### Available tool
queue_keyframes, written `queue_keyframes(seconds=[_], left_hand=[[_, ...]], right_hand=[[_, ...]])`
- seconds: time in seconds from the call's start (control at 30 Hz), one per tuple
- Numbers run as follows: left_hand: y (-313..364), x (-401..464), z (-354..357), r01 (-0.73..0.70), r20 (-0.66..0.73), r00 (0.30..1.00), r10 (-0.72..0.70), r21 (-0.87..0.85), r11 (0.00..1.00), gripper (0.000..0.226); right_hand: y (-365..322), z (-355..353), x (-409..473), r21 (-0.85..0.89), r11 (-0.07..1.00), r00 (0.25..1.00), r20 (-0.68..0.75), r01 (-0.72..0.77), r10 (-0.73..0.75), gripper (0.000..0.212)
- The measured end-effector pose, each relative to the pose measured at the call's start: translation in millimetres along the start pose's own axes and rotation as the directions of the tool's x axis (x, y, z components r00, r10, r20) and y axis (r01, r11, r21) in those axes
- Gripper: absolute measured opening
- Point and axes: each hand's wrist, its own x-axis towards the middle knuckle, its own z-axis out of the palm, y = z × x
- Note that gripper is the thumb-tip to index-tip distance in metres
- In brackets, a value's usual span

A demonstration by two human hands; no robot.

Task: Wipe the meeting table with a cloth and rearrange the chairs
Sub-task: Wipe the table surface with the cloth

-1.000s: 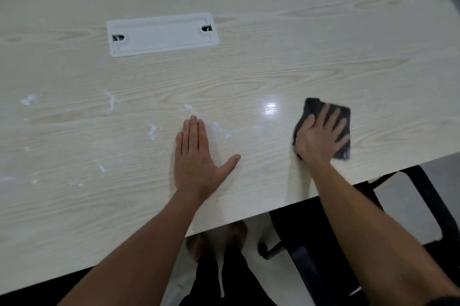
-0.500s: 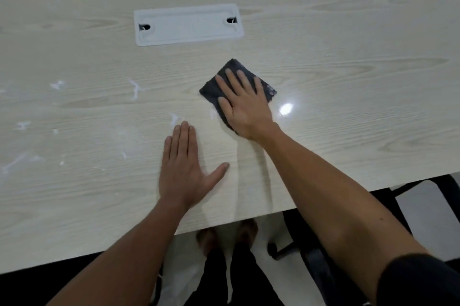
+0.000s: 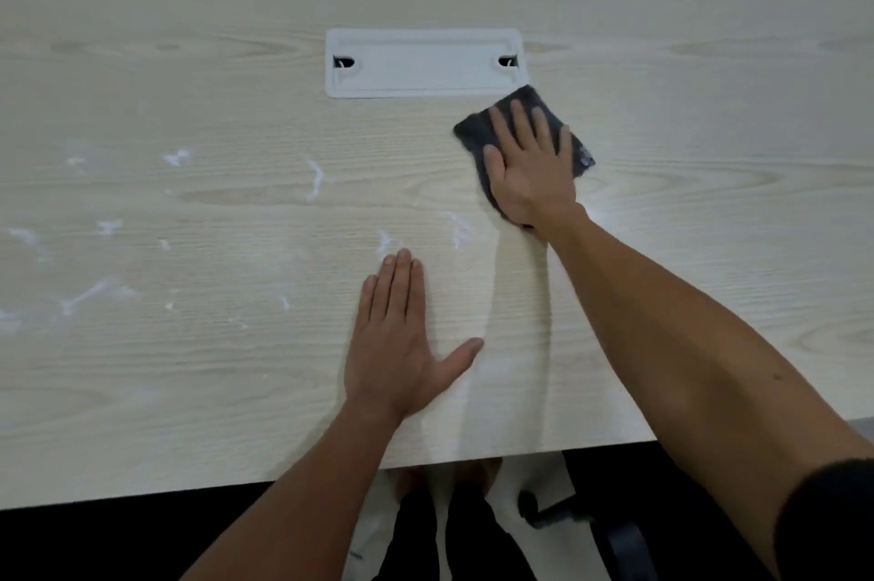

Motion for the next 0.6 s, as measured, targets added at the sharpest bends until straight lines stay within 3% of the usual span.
queue_keyframes(seconds=[0.07, 0.1, 0.13, 0.2, 0.27, 0.33, 0.4, 0.47, 0.53, 0.6], left_hand=[[0, 1, 1, 0.005, 0.006, 1.0, -0.005, 0.004, 1.0, 0.119], [-1, 2, 1, 0.007, 0.017, 1.0, -0.007, 0.012, 1.0, 0.119], [-1, 3, 1, 0.01, 0.025, 1.0, -0.01, 0.02, 1.0, 0.119], [-1, 3, 0, 0.012, 0.034, 0.999, -0.012, 0.026, 1.0, 0.118], [-1, 2, -2, 0.014, 0.03, 0.999, -0.015, 0.011, 1.0, 0.118], [-1, 1, -2, 0.017, 0.014, 1.0, -0.017, -0.002, 1.0, 0.118], [-2, 1, -1, 0.012, -0.004, 1.0, -0.012, -0.011, 1.0, 0.117], [-2, 1, 1, 0.007, -0.02, 1.0, -0.007, -0.012, 1.0, 0.117], [-3, 2, 2, 0.003, -0.026, 1.0, -0.004, -0.022, 1.0, 0.117], [-6, 2, 2, 0.003, -0.04, 0.999, -0.005, -0.05, 0.999, 0.117]], right_hand=[[-25, 0, 19, 0.091, 0.95, 0.954, -0.005, -0.298, 0.3, 0.066], [-44, 2, 24, 0.111, 0.937, 0.942, -0.009, -0.332, 0.335, 0.067], [-61, 4, 26, 0.106, 0.955, 0.96, -0.009, -0.278, 0.281, 0.066], [-81, 11, 14, 0.044, 0.998, 0.999, 0.025, 0.034, -0.035, 0.063], [-70, 15, -4, -0.021, 0.923, 0.919, 0.101, 0.384, -0.38, 0.059], [-40, 10, -7, -0.041, 0.873, 0.868, 0.135, 0.486, -0.478, 0.057], [-6, 4, -6, -0.065, 0.953, 0.955, 0.061, 0.295, -0.291, 0.059], [27, -4, -14, -0.013, 0.998, 0.998, -0.011, -0.066, 0.066, 0.062], [39, -5, -35, 0.097, 0.907, 0.91, -0.031, -0.409, 0.413, 0.064], [19, 3, -60, 0.169, 0.743, 0.751, -0.025, -0.648, 0.66, 0.065]])
